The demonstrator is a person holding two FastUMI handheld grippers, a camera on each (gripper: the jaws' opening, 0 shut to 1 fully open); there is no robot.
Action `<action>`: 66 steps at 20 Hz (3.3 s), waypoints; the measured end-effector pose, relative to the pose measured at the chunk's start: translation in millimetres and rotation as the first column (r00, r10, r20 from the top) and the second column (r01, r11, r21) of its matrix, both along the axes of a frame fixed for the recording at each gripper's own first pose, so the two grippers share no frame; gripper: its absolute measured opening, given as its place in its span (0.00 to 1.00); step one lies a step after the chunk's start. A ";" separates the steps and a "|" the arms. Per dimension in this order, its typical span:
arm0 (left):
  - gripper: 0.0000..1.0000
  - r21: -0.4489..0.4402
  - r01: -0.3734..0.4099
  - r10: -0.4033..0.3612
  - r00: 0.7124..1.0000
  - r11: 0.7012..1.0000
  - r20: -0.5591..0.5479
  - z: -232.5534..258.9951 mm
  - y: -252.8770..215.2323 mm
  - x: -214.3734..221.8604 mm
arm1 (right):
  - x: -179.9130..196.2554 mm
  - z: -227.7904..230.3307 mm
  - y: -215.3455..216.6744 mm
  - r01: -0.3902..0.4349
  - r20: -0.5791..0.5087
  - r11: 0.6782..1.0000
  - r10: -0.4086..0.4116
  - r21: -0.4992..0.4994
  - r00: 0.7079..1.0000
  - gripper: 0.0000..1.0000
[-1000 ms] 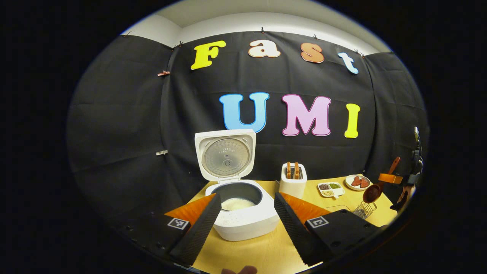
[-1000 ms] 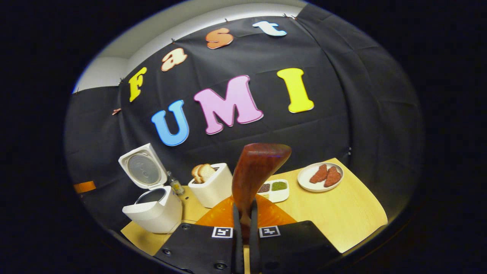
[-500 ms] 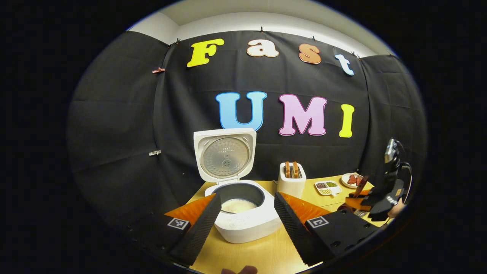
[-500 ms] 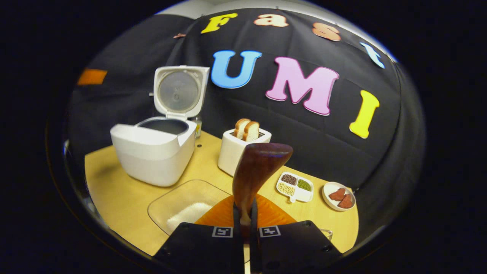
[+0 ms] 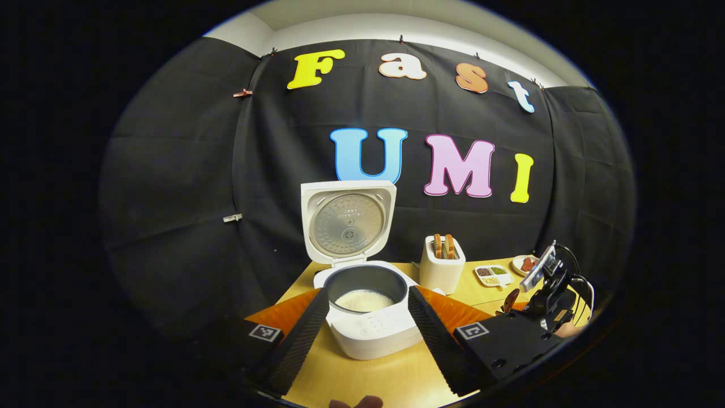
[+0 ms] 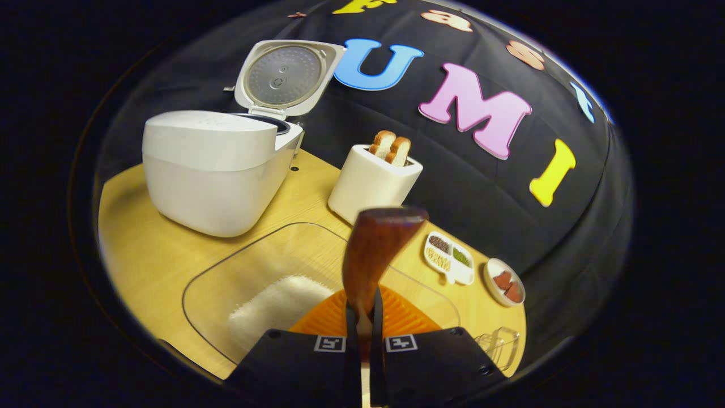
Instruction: Close the left gripper, press the button to open the rice cooker; take a wooden spoon from the chopstick holder with the right hand, scoop a spoonful of rice and pour it into the rice cooker, then put the wooden spoon back into the chopstick holder.
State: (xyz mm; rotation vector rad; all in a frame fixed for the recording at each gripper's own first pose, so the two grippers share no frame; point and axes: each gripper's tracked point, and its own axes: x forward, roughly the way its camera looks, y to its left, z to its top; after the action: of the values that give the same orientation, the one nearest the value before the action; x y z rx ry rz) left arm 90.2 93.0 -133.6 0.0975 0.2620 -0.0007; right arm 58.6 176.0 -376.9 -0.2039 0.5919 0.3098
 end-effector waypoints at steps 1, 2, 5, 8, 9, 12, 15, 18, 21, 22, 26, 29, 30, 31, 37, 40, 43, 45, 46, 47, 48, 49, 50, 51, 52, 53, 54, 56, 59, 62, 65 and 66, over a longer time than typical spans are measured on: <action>0.96 -0.001 -0.004 0.004 1.000 1.000 0.000 -0.5 2.5 0.3 | 2.8 0.1 3.7 0.025 -0.019 0.998 -0.024 0.058 1.000 0.11; 0.96 -0.008 -0.006 0.006 1.000 1.000 -0.002 -0.3 5.2 0.8 | 3.4 3.6 10.3 0.059 -0.034 0.990 -0.055 0.126 0.998 0.11; 0.97 -0.021 -0.018 0.018 1.000 1.000 -0.007 -3.8 12.6 2.9 | -1.5 11.4 25.4 0.161 -0.105 0.939 -0.135 0.302 0.985 0.10; 0.96 -0.012 -0.016 0.016 1.000 1.000 -0.016 -5.8 14.8 1.0 | -5.4 15.6 39.9 0.224 -0.146 0.886 -0.179 0.406 0.973 0.11; 0.97 -0.003 -0.014 0.014 1.000 1.000 -0.017 -5.8 15.9 0.8 | -5.5 17.1 43.2 0.231 -0.147 0.876 -0.185 0.424 0.972 0.11; 0.97 0.003 -0.019 0.019 1.000 1.000 -0.015 -3.2 18.4 -0.8 | -6.4 14.4 44.7 0.292 -0.195 0.812 -0.222 0.505 0.955 0.11; 0.97 -0.007 -0.022 0.022 1.000 1.000 -0.016 -3.9 16.8 -2.8 | -3.5 8.7 30.4 0.416 -0.297 0.676 -0.293 0.608 0.909 0.11; 0.97 -0.002 -0.021 0.021 1.000 1.000 -0.013 -4.0 14.8 -4.3 | -4.4 4.7 23.7 0.482 -0.361 0.577 -0.320 0.659 0.876 0.11; 0.97 -0.004 -0.019 0.019 1.000 1.000 -0.016 -3.8 13.7 -5.6 | -4.7 4.2 25.5 0.527 -0.423 0.487 -0.314 0.697 0.850 0.11; 0.97 -0.005 -0.021 0.021 1.000 1.000 -0.013 -2.6 14.0 -6.2 | -5.4 6.0 26.9 0.531 -0.434 0.455 -0.307 0.715 0.847 0.11; 0.97 0.000 -0.022 0.022 1.000 1.000 -0.009 1.5 13.5 -11.2 | -4.0 8.1 16.1 0.573 -0.479 0.353 -0.322 0.740 0.816 0.10; 0.97 0.008 -0.019 0.019 1.000 1.000 0.000 5.7 13.6 -14.2 | -5.4 13.5 2.4 0.605 -0.522 0.232 -0.334 0.761 0.785 0.10; 0.97 0.009 -0.019 0.019 1.000 1.000 0.002 7.0 13.8 -15.6 | -6.4 15.8 -2.0 0.609 -0.528 0.205 -0.339 0.766 0.778 0.10; 0.97 0.010 -0.019 0.019 1.000 1.000 0.002 6.7 13.7 -17.0 | -7.5 16.1 -5.5 0.613 -0.535 0.183 -0.341 0.769 0.773 0.10; 0.97 0.017 -0.016 0.016 1.000 1.000 0.015 14.9 12.4 -21.9 | -10.3 33.4 -43.1 0.612 -0.559 0.027 -0.377 0.790 0.739 0.10; 0.97 0.014 -0.011 0.011 1.000 1.000 0.018 17.0 8.0 -23.3 | -7.5 44.1 -56.4 0.593 -0.551 -0.009 -0.379 0.805 0.743 0.10; 0.97 0.001 -0.003 0.003 1.000 1.000 0.021 18.2 2.1 -24.6 | -5.9 60.1 -68.6 0.578 -0.557 -0.068 -0.380 0.813 0.738 0.10; 0.97 -0.001 0.004 -0.004 1.000 1.000 0.022 19.3 -0.5 -23.4 | -1.7 72.1 -75.6 0.567 -0.559 -0.105 -0.380 0.817 0.737 0.10; 0.97 0.001 0.004 -0.004 1.000 1.000 0.023 19.7 -0.4 -23.3 | -0.7 77.4 -79.0 0.563 -0.567 -0.131 -0.375 0.816 0.733 0.11; 0.97 0.000 0.004 -0.004 1.000 1.000 0.024 19.7 0.1 -22.8 | 2.8 82.5 -83.0 0.561 -0.578 -0.166 -0.369 0.811 0.728 0.10; 0.97 -0.002 0.003 -0.003 1.000 1.000 0.024 20.3 0.7 -22.8 | 5.7 90.0 -84.9 0.552 -0.585 -0.201 -0.361 0.809 0.726 0.10; 0.97 -0.004 0.001 -0.001 1.000 1.000 0.030 22.4 2.2 -22.6 | 8.2 97.6 -87.7 0.544 -0.588 -0.226 -0.357 0.808 0.726 0.10; 0.97 -0.008 -0.003 0.004 0.999 1.000 0.034 24.4 3.4 -22.7 | 10.1 104.5 -89.7 0.542 -0.590 -0.235 -0.357 0.807 0.724 0.10; 0.97 -0.014 -0.004 0.004 0.999 1.000 0.037 22.8 4.2 -23.0 | 13.3 109.7 -91.3 0.543 -0.591 -0.235 -0.363 0.806 0.720 0.10; 0.97 -0.018 -0.005 0.005 0.999 1.000 0.037 22.1 4.7 -23.1 | 17.3 116.5 -90.5 0.540 -0.586 -0.229 -0.369 0.810 0.721 0.10; 0.97 -0.024 -0.007 0.008 0.999 1.000 0.032 18.4 6.2 -22.7 | 20.4 127.5 -88.5 0.534 -0.580 -0.227 -0.369 0.814 0.726 0.10; 0.97 -0.032 -0.010 0.011 1.000 0.999 0.028 16.3 8.3 -22.3 | 24.2 139.5 -85.9 0.528 -0.578 -0.236 -0.365 0.816 0.730 0.10; 0.97 -0.048 -0.016 0.017 1.000 0.999 0.025 13.6 12.7 -22.0 | 36.8 165.9 -74.2 0.511 -0.570 -0.252 -0.351 0.822 0.743 0.10; 0.97 -0.044 -0.025 0.026 0.999 0.999 0.026 10.7 22.0 -18.9 | 58.4 203.1 -46.9 0.489 -0.542 -0.234 -0.341 0.840 0.768 0.10; 0.98 -0.046 -0.030 0.032 0.999 0.998 0.024 9.0 30.0 -16.4 | 87.6 235.7 -8.4 0.470 -0.536 -0.267 -0.310 0.842 0.785 0.10; 0.98 -0.037 -0.042 0.042 0.999 0.998 0.021 6.7 39.8 -14.3 | 112.4 256.1 34.3 0.453 -0.518 -0.264 -0.297 0.852 0.802 0.10; 0.98 -0.041 -0.043 0.044 0.999 0.998 0.020 5.9 41.3 -13.4 | 119.8 259.4 48.6 0.450 -0.509 -0.245 -0.299 0.859 0.807 0.10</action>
State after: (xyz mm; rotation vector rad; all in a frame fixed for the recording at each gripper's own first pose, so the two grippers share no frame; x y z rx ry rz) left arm 76.7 134.4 -127.7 0.0517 0.2434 0.0382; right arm 178.3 224.7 -117.5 1.6137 0.3290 0.0479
